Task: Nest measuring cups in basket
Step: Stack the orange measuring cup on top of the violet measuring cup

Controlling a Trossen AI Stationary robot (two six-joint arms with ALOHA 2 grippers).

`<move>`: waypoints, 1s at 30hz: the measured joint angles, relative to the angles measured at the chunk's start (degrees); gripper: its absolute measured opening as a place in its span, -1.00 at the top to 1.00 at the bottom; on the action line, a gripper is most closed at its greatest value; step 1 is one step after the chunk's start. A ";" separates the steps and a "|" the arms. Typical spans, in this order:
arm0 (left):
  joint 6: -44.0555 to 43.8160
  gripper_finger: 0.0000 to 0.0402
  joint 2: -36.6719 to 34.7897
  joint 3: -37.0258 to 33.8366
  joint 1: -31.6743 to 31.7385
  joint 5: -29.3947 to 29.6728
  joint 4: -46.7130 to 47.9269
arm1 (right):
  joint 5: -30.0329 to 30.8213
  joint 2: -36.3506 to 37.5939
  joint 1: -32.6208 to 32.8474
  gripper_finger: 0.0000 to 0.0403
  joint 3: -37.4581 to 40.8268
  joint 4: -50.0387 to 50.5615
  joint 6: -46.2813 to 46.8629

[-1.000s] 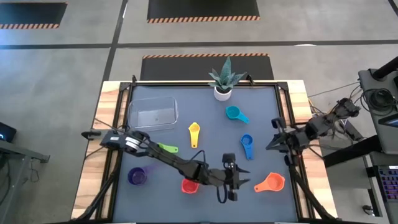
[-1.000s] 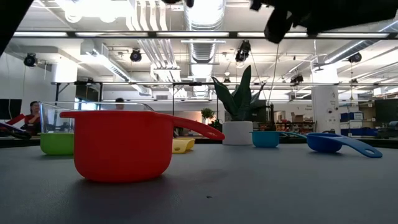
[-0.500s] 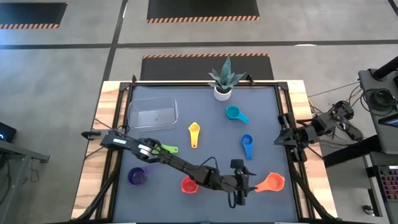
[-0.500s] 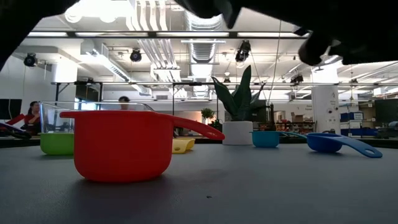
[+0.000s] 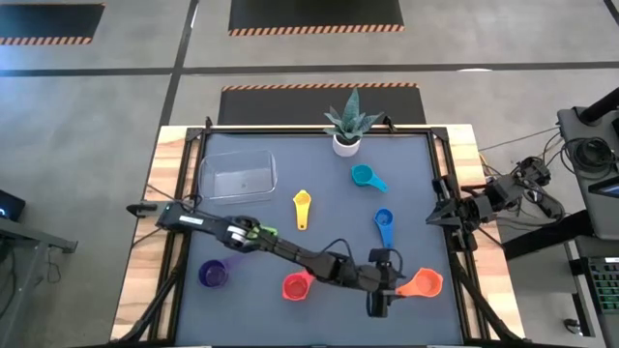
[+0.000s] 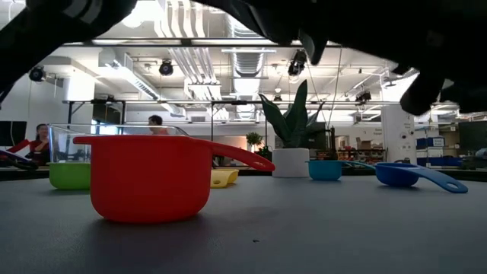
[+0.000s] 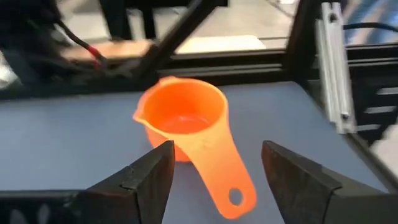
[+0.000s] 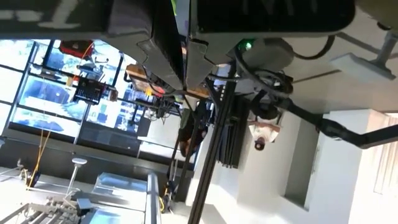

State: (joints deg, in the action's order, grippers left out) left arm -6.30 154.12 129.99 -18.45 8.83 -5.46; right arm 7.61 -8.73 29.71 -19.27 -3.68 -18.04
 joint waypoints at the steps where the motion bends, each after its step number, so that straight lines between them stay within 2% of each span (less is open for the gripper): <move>1: -1.66 -0.10 0.00 0.00 0.40 -1.95 0.24 | -0.02 0.00 0.00 0.96 0.00 0.02 0.00; 4: -6.30 -0.08 -0.02 0.02 1.57 -4.90 2.39 | 0.00 0.00 0.00 0.96 0.00 0.00 -0.02; 7: -8.36 -0.07 0.00 -0.11 2.26 -5.32 4.12 | 0.00 0.00 0.00 0.96 0.00 0.02 -0.04; 20: -14.09 -0.07 1.16 -0.31 3.17 -12.46 1.58 | 0.00 -0.02 -0.01 0.96 0.00 0.02 -0.61; 30: -16.34 -0.07 2.08 -0.39 3.89 -12.90 0.92 | 0.05 0.00 -0.02 0.96 -0.02 0.00 -0.98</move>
State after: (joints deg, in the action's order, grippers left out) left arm -22.64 156.20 129.60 -14.56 -4.07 -4.54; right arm 7.66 -8.73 29.69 -19.29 -3.68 -19.03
